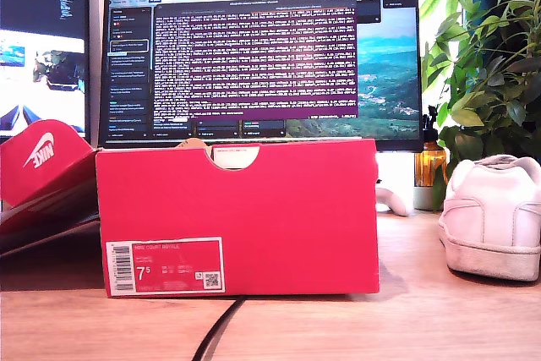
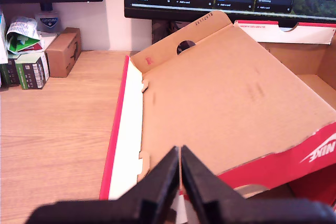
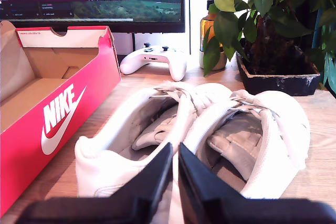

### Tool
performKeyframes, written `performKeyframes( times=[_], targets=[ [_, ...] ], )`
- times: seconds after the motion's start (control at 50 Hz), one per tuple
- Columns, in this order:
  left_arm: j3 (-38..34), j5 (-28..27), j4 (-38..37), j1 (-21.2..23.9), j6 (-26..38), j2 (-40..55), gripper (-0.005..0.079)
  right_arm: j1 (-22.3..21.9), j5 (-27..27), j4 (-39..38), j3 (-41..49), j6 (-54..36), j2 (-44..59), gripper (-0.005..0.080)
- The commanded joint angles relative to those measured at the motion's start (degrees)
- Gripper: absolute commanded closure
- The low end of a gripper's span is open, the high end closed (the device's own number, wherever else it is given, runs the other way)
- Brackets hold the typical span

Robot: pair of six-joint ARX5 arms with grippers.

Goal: Pack the white shoes by picking the first shoe and placing it inside the red shoebox, left side, then picking and rotating the second shoe and placing it in the shoebox

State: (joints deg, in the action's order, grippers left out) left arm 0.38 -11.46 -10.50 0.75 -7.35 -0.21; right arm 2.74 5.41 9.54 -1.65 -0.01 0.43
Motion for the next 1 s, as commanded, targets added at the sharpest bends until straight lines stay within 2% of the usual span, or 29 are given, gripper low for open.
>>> performKeyframes(
  times=[0.0, 0.38, 0.58, 0.8, 0.9, 0.98],
  targets=[
    [-1.75, -0.04, -1.25, 0.0, -0.13, -0.48, 0.076, 0.24, 0.0, -0.57, 1.31, 0.09, -0.35, 0.0765],
    [-1.75, -0.31, 0.44, 0.02, -0.22, -0.48, 0.076, 0.24, 1.29, -2.29, 1.31, 0.48, -0.33, 0.0765],
    [-0.48, -9.11, 9.14, 0.35, -0.68, -0.48, 0.076, 0.26, 9.75, -13.27, 1.31, 7.87, -0.35, 0.0765],
    [3.15, -17.27, 24.85, 2.08, -7.26, -0.46, 0.076, 0.28, 15.89, -26.1, 0.7, 24.3, -0.33, 0.0764],
    [4.98, -18.36, 30.14, 3.21, -14.78, -0.46, 0.0761, 0.31, 18.08, -26.91, -1.73, 33.22, -0.33, 0.0765],
    [7.43, -19.82, 29.81, 4.31, -17.35, -0.46, 0.0761, 0.31, 20.06, -26.88, -4.04, 37.07, -0.31, 0.0765]
  ],
)
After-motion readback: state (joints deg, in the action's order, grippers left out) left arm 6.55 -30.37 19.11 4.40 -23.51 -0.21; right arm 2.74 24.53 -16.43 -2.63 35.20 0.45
